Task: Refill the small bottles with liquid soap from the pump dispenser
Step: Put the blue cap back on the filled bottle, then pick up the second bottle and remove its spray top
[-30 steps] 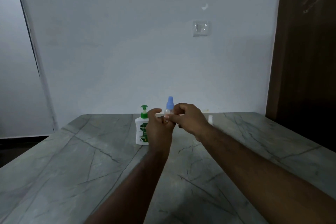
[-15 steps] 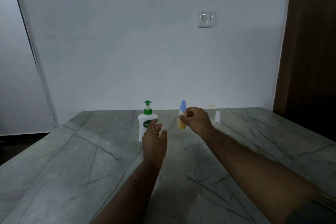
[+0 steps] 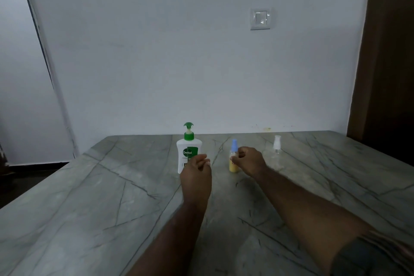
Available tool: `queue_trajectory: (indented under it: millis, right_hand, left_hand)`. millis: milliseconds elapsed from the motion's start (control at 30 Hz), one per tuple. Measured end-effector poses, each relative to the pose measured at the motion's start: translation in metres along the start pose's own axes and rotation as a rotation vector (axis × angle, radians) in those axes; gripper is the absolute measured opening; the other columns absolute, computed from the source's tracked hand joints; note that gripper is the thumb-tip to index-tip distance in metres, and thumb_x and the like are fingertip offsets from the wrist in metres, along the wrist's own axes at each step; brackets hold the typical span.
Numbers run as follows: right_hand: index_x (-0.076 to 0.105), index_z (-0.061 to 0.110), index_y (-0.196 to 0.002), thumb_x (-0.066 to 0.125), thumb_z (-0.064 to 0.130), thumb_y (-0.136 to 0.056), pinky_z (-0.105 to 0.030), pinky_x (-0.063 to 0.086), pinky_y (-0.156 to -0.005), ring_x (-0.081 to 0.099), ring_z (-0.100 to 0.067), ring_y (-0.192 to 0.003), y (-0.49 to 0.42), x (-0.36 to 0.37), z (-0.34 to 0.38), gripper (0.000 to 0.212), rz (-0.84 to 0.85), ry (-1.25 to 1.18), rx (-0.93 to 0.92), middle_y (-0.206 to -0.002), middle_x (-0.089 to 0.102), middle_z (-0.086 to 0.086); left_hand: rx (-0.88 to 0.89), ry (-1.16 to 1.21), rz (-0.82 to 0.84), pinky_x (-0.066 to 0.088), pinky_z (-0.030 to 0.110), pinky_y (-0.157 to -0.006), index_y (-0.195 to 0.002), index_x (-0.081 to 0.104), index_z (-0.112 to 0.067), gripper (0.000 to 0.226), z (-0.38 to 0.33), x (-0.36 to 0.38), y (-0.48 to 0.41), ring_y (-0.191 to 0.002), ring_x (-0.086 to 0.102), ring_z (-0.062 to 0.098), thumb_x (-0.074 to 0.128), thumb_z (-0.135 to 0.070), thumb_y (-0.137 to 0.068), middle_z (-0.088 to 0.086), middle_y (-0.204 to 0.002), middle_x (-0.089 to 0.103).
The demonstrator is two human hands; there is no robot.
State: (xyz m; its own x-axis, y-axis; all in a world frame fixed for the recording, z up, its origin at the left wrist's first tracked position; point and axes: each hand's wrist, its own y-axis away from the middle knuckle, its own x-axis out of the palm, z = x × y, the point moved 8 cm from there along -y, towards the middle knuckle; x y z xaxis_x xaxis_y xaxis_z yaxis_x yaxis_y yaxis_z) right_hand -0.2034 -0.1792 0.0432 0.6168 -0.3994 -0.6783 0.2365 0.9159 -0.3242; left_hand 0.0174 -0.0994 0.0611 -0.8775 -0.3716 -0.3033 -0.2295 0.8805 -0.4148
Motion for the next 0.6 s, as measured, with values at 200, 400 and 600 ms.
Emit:
queue_trajectory:
  millis: [200, 400, 600]
  right_hand:
    - [0.068, 0.014, -0.102, 0.066, 0.033, -0.082, -0.028, 0.044, -0.071, 0.058, -0.015, -0.079, -0.001, 0.008, -0.004, 0.027, 0.046, -0.013, 0.021, -0.102, 0.071, -0.006]
    - [0.047, 0.012, -0.138, 0.072, 0.043, -0.080, -0.033, 0.050, -0.094, 0.061, -0.022, -0.113, 0.018, -0.006, -0.009, 0.071, -0.023, -0.002, 0.055, -0.132, 0.060, -0.007]
    - [0.052, 0.026, -0.100, 0.063, 0.032, -0.082, -0.029, 0.048, -0.063, 0.059, -0.014, -0.074, 0.056, -0.124, -0.001, 0.021, -0.664, -0.108, -0.130, -0.093, 0.060, 0.005]
  left_hand:
    - [-0.028, 0.016, 0.009, 0.041, 0.037, -0.108, -0.123, 0.067, -0.012, 0.028, 0.002, 0.003, 0.002, -0.112, 0.057, 0.014, 0.059, -0.024, -0.099, 0.004, -0.126, 0.067]
    - [-0.007, 0.036, 0.001, 0.043, 0.028, -0.100, -0.119, 0.069, -0.014, 0.025, 0.002, 0.002, 0.003, -0.101, 0.053, 0.007, 0.061, -0.023, -0.098, 0.002, -0.120, 0.069]
    - [0.010, 0.021, 0.022, 0.037, 0.015, -0.088, -0.120, 0.069, -0.013, 0.025, -0.002, 0.007, 0.003, -0.098, 0.053, 0.004, 0.060, -0.021, -0.097, 0.000, -0.118, 0.070]
